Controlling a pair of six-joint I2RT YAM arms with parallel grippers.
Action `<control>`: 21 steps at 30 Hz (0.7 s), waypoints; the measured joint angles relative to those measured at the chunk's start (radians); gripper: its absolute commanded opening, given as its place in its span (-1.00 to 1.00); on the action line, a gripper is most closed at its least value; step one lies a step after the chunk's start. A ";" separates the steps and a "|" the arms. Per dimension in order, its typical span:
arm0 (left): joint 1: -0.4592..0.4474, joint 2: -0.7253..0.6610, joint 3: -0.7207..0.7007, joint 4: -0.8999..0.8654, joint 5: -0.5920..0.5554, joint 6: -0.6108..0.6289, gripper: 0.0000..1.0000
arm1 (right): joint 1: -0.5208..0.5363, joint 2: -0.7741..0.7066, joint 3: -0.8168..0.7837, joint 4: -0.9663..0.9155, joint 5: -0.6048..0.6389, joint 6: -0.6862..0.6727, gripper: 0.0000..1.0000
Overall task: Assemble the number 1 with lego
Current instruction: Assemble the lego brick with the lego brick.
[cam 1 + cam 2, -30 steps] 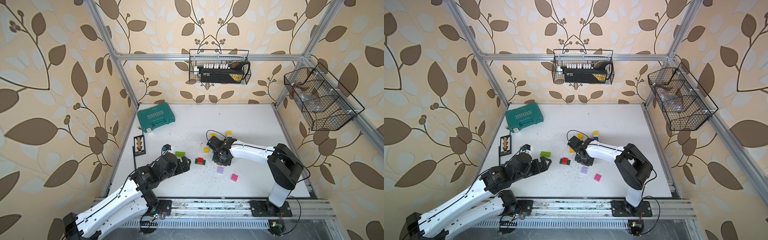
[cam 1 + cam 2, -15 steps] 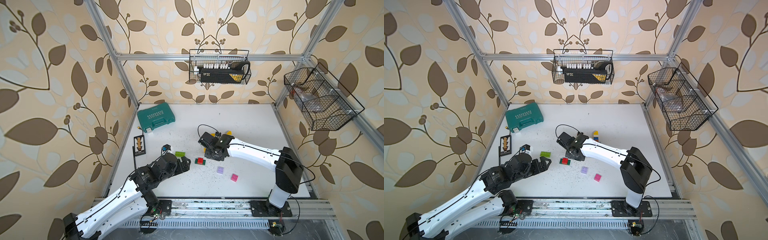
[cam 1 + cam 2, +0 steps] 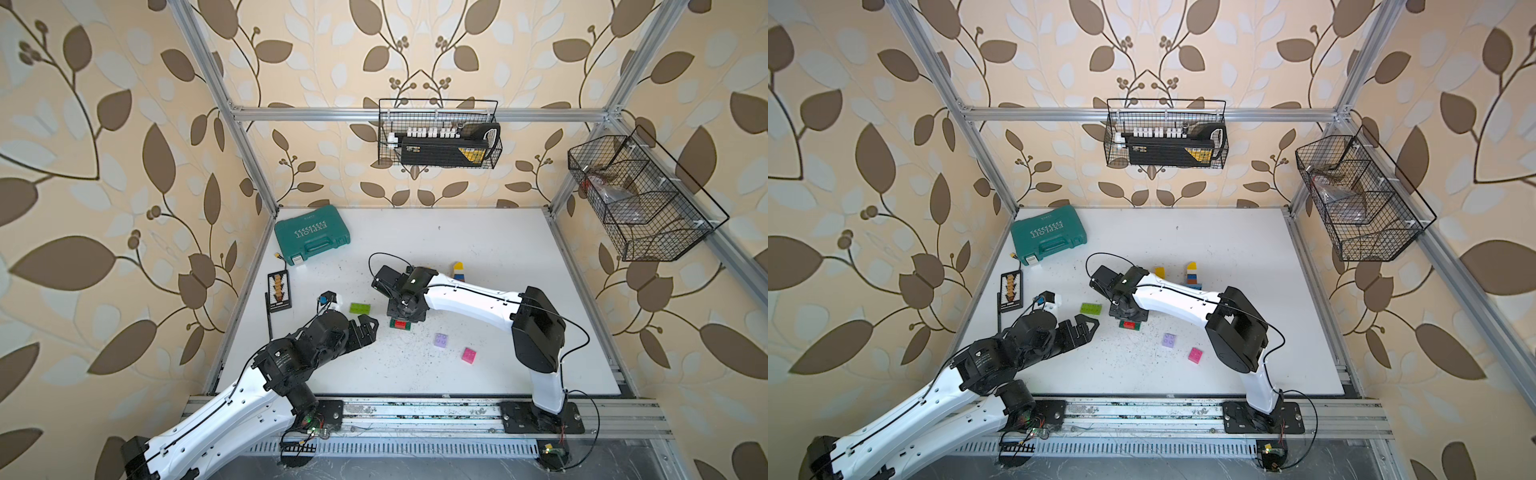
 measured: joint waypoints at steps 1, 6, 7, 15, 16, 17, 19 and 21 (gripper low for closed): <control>0.000 -0.005 -0.002 -0.002 -0.005 0.000 0.98 | 0.002 0.005 0.000 -0.003 -0.004 0.000 -0.40; 0.000 -0.031 -0.012 -0.011 -0.016 -0.002 0.98 | 0.004 0.021 0.005 -0.021 -0.016 0.004 -0.40; 0.000 -0.036 -0.013 -0.013 -0.016 -0.002 0.98 | 0.003 0.025 0.008 -0.022 -0.016 0.004 -0.40; 0.000 -0.064 -0.028 -0.015 -0.024 -0.003 0.98 | -0.001 0.048 0.014 -0.020 -0.027 0.006 -0.41; 0.000 -0.064 -0.028 -0.015 -0.024 -0.004 0.98 | -0.001 0.050 0.018 -0.020 -0.028 0.007 -0.41; 0.000 -0.064 -0.028 -0.015 -0.026 -0.003 0.98 | -0.002 0.053 0.022 -0.019 -0.031 0.007 -0.41; 0.000 -0.064 -0.028 -0.015 -0.031 -0.003 0.98 | -0.004 0.059 0.030 -0.018 -0.033 0.007 -0.41; 0.000 -0.064 -0.028 -0.015 -0.033 -0.004 0.98 | -0.006 0.061 0.034 -0.017 -0.036 0.007 -0.41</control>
